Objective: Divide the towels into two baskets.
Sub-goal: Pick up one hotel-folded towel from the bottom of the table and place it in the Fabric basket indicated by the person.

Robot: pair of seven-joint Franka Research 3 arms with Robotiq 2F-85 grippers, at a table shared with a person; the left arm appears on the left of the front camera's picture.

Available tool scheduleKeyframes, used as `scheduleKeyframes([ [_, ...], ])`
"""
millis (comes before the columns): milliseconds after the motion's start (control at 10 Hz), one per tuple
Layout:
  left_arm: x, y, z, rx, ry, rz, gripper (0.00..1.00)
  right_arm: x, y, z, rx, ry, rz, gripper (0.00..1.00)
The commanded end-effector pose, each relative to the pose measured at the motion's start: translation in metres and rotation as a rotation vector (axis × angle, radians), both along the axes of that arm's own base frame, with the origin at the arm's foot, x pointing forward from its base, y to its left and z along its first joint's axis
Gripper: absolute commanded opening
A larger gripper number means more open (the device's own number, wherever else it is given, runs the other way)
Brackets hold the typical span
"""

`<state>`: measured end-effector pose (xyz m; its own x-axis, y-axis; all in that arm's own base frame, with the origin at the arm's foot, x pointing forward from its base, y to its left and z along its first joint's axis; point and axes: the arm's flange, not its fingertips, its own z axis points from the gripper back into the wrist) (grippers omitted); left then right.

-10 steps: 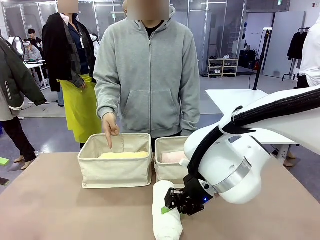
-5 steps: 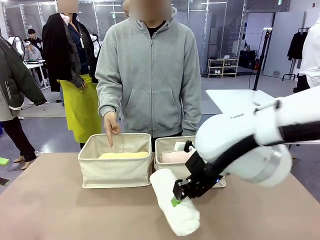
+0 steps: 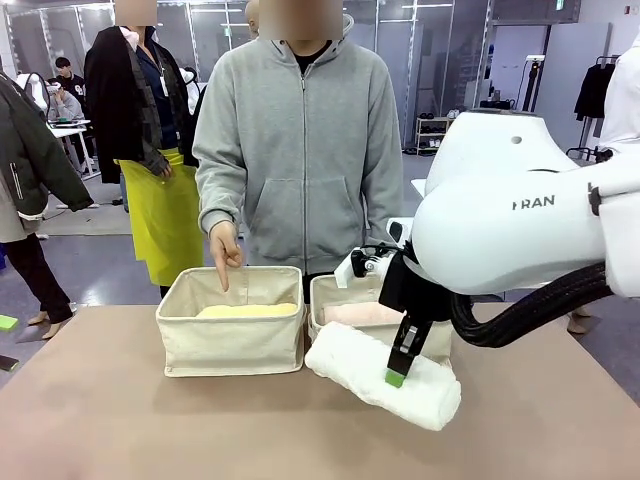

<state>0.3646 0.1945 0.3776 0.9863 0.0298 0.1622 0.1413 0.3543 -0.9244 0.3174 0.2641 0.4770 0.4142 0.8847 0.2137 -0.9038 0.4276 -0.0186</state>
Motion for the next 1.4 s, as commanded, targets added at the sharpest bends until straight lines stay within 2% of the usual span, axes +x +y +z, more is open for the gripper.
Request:
scheduleKeyframes([
  [0,-0.002,-0.001,0.002,-0.016,-0.013,0.010,0.92,-0.001,-0.001,-0.005,0.012,0.024,-0.068,0.23],
  [300,-0.002,-0.001,0.002,-0.016,-0.013,0.010,0.92,-0.001,-0.001,-0.005,0.012,0.024,-0.068,0.23],
  [400,-0.002,-0.001,0.002,-0.016,-0.013,0.010,0.92,0.002,-0.005,-0.005,0.003,0.018,-0.032,0.30],
  [500,-0.002,-0.001,0.002,-0.016,-0.013,0.010,0.92,0.002,0.001,0.003,-0.016,-0.075,0.000,0.30],
  [600,-0.002,-0.001,0.002,-0.016,-0.013,0.010,0.92,0.017,0.019,0.016,-0.022,-0.135,0.067,0.30],
  [900,-0.002,-0.001,0.002,-0.016,-0.013,0.010,0.92,0.082,0.083,0.056,-0.058,-0.230,0.272,0.30],
  [1100,-0.002,-0.001,0.002,-0.016,-0.013,0.010,0.92,0.125,0.137,0.064,-0.127,-0.292,0.313,0.30],
  [1300,-0.002,-0.001,0.002,-0.016,-0.013,0.010,0.92,0.152,0.183,0.060,-0.144,-0.365,0.401,0.30],
])
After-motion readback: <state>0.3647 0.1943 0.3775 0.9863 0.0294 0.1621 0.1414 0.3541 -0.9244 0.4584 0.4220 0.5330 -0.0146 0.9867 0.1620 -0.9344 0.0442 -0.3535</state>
